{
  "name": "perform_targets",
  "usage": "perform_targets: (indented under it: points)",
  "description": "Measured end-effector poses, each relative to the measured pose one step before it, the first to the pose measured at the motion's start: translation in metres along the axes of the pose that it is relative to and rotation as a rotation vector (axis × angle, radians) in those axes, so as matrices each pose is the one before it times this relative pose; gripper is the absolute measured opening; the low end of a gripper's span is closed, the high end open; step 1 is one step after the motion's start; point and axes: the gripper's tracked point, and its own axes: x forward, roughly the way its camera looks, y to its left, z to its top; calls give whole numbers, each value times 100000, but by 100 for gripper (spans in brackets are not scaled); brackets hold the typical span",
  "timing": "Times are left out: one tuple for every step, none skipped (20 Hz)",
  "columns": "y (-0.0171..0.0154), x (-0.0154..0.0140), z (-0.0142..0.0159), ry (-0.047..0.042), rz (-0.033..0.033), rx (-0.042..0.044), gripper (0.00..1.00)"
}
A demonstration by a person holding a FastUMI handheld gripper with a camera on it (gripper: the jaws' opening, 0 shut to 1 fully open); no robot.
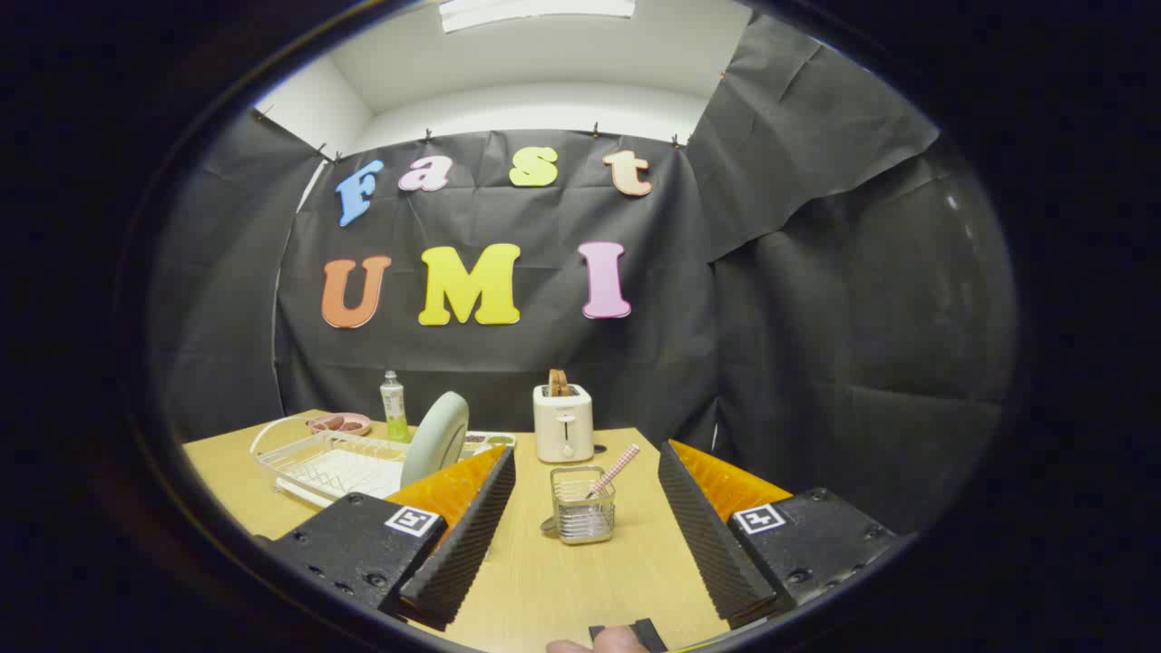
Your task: Take the plate from the dish rack, then take the spoon from the basket and place it into the plate.
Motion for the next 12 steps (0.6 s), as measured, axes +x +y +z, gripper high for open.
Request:
perform_targets:
  points:
    - [167, -157, -55, 175, 187, 356, 100]
    - [179, -122, -49, 683, 297, 200, 100]
    - [51, -52, -122, 448, 318, 227, 100]
    - [-45, -233, 63, 383, 97, 57, 100]
    - [-190, -82, 20, -125, -334, -93, 100]
    - [-271, -192, 87, -405, -449, -223, 100]
    - [-132, -27, 26, -128, -639, -252, 100]
    - [-164, -25, -118, 298, -327, -212, 100]
    - [-33, -47, -155, 27, -98, -21, 100]
    - [9, 3, -20, -34, -53, 144, 100]
    - [19, -89, -68, -70, 143, 263, 100]
    - [79, -76, 15, 5, 103, 107, 100]
